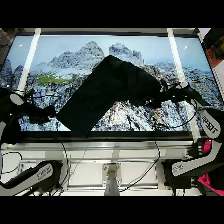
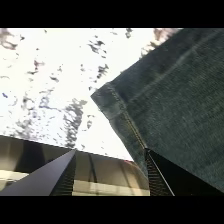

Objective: Fold the clothes and pants, and hang the long-sleeved shirts on hangers.

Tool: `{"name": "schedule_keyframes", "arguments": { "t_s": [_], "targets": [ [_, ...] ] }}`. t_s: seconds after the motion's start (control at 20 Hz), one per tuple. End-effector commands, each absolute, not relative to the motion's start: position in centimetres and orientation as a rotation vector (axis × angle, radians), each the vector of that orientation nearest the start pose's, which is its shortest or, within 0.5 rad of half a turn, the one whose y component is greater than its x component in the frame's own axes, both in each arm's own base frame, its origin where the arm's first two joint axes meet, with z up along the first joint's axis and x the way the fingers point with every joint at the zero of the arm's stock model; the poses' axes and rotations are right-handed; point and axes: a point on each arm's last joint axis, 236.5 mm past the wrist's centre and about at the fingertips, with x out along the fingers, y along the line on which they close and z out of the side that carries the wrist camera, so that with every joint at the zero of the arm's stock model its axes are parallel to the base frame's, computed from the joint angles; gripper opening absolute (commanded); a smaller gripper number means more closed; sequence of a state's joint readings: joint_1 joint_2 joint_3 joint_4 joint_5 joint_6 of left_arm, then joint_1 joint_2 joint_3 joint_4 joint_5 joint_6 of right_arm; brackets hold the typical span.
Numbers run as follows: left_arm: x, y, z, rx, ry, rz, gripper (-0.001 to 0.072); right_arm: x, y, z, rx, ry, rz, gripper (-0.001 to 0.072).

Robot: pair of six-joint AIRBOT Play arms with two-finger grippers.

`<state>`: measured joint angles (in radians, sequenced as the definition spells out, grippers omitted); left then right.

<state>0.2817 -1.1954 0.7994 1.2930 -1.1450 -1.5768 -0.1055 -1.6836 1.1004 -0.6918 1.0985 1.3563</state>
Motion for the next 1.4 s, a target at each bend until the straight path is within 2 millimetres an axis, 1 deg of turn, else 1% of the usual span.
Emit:
{"name": "schedule_keyframes", "arguments": {
  "t_s": [0.0,0.15,0.25,0.35,0.4,0.45,0.5,0.55,0.6,0.65,0.7,0.75,0.8,0.85,0.9,0.95,1.0,1.05,1.1,1.15,1.2,1.25,1.3,1.35],
  "targets": [
    [28.4,2.5,-8.1,-0.563,1.501,0.161,0.0481,42.5,12.3,-8.3,0.834,1.376,0.331,0.0676],
    [28.8,1.6,-9.4,-0.610,1.526,0.150,0.0481,42.5,12.3,-8.3,0.828,1.380,0.334,0.0677],
    [29.9,1.3,-10.0,-0.649,1.497,0.151,0.0479,42.5,12.3,-8.2,0.830,1.380,0.335,0.0677],
    [30.8,0.6,-10.1,-0.701,1.472,0.143,0.0450,42.5,12.3,-8.2,0.830,1.380,0.336,0.0673],
    [31.0,0.3,-10.1,-0.712,1.467,0.139,0.0370,42.5,12.3,-8.2,0.829,1.380,0.336,0.0618],
    [31.2,0.2,-10.2,-0.711,1.463,0.138,0.0301,42.5,12.3,-8.2,0.828,1.379,0.336,0.0530],
    [31.3,0.2,-10.3,-0.708,1.458,0.138,0.0245,42.5,12.3,-8.2,0.828,1.378,0.335,0.0497],
    [31.5,0.3,-10.4,-0.706,1.452,0.140,0.0207,42.5,12.3,-8.2,0.828,1.378,0.335,0.0487],
    [31.6,0.3,-10.5,-0.706,1.449,0.141,0.0145,42.5,12.3,-8.3,0.828,1.377,0.335,0.0475],
    [31.7,0.4,-10.5,-0.704,1.445,0.142,0.0032,42.5,12.3,-8.3,0.828,1.377,0.335,0.0396],
    [31.8,0.4,-10.4,-0.701,1.441,0.141,0.0011,42.6,12.2,-8.3,0.824,1.375,0.337,0.0252],
    [31.8,0.4,-10.4,-0.701,1.438,0.142,0.0010,42.6,12.2,-8.3,0.822,1.371,0.336,0.0082],
    [32.1,0.5,-10.3,-0.700,1.426,0.144,0.0010,42.7,12.2,-8.3,0.822,1.367,0.333,0.0037],
    [32.6,0.6,-10.0,-0.698,1.414,0.141,0.0010,42.8,12.1,-8.3,0.820,1.364,0.330,0.0037],
    [33.6,0.7,-9.2,-0.701,1.385,0.133,0.0009,42.8,11.6,-8.4,0.815,1.363,0.323,0.0035],
    [35.1,0.8,-7.9,-0.703,1.343,0.115,0.0009,42.5,10.5,-8.6,0.778,1.372,0.305,0.0034],
    [37.0,0.8,-6.1,-0.708,1.287,0.096,0.0008,41.8,8.6,-9.2,0.717,1.398,0.270,0.0034],
    [39.4,0.9,-3.7,-0.696,1.215,0.074,0.0008,40.6,5.7,-9.9,0.647,1.440,0.199,0.0034],
    [41.8,1.1,-0.9,-0.668,1.133,0.054,0.0007,39.1,1.6,-10.4,0.564,1.492,0.099,0.0034],
    [44.0,1.3,1.7,-0.643,1.052,0.036,0.0007,37.5,-2.9,-10.4,0.485,1.530,0.000,0.0033],
    [46.0,1.2,4.3,-0.620,0.981,0.017,0.0007,36.3,-6.6,-9.8,0.436,1.543,-0.078,0.0033],
    [47.8,0.9,6.4,-0.599,0.928,-0.005,0.0007,35.6,-10.2,-8.7,0.423,1.526,-0.151,0.0033],
    [49.2,0.4,7.5,-0.584,0.899,-0.025,0.0007,35.5,-13.0,-7.5,0.449,1.483,-0.209,0.0033],
    [50.4,-0.1,7.9,-0.575,0.891,-0.040,0.0007,35.7,-15.8,-5.9,0.491,1.422,-0.271,0.0033]
  ]
}}
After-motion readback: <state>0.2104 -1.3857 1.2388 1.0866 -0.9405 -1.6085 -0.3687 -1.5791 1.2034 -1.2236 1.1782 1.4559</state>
